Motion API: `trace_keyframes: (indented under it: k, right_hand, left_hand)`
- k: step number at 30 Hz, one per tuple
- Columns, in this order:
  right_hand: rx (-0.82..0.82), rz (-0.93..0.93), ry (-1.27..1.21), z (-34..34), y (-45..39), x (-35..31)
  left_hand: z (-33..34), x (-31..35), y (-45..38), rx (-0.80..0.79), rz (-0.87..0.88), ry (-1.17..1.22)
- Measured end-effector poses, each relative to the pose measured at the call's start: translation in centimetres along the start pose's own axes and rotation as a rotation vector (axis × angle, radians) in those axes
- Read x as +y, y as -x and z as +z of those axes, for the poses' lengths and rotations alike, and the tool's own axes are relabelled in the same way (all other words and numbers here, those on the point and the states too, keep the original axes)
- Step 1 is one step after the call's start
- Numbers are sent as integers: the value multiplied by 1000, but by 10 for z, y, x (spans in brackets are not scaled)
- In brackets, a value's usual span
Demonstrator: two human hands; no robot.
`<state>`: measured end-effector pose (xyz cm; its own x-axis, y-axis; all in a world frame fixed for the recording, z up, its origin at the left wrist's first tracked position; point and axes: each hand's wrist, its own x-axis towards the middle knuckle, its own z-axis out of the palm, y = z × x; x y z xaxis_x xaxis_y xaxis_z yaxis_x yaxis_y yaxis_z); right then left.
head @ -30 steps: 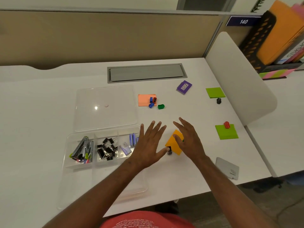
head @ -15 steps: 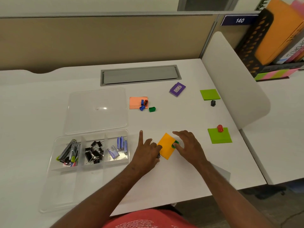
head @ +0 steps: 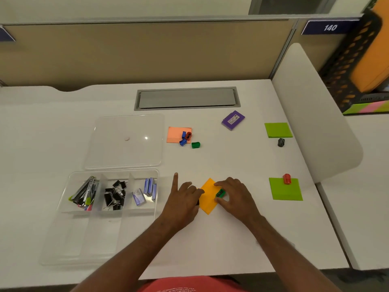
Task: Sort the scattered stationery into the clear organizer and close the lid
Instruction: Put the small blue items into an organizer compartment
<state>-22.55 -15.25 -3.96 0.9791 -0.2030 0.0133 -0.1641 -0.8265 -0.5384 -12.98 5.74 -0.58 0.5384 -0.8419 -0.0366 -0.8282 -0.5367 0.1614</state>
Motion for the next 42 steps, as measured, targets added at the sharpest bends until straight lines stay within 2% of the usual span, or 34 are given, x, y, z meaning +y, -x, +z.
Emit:
trace_keyframes:
  k: [5,9,12,14,16,19,22,26,32,35,38,42]
  right_hand:
    - [77,67,-314,-9,-13,7]
    - [125,362,-875,-27,-35,6]
    - [144,480,-1215,-41,-52,9]
    - [175,543,-1359,-48,-61,8]
    - [200,603,-1384,-54,-67,10]
    - [196,598,-1242,-61,-68,20]
    - [208,544,-984,-70,-61,39]
    - [305,484,-581,-87,-41,67]
    - [426,589,-23,-118,-2,110]
    - [472,644,98,-127,12,122]
    - [395,715,173,-126,17,124]
    - [314,702,167,-119,16,121]
  left_hand:
    - [-9,-6,-20,114,-153,184]
    - [-24,-16,-49,152,-244,223]
    - [-32,-26,-77,158,-278,219]
    - [-35,-33,-97,148,-300,218]
    - [-34,-39,-115,145,-336,230]
    - [-30,-47,-139,108,-395,243]
    - [-23,-51,-160,1,-433,195]
    - [-17,-48,-179,-121,-473,112]
    - [-14,-38,-192,-170,-501,-69]
    - [-14,-36,-189,-190,-476,-129]
    - [-13,-34,-185,-194,-434,-120]
    - [-13,-26,-175,-180,-408,-17]
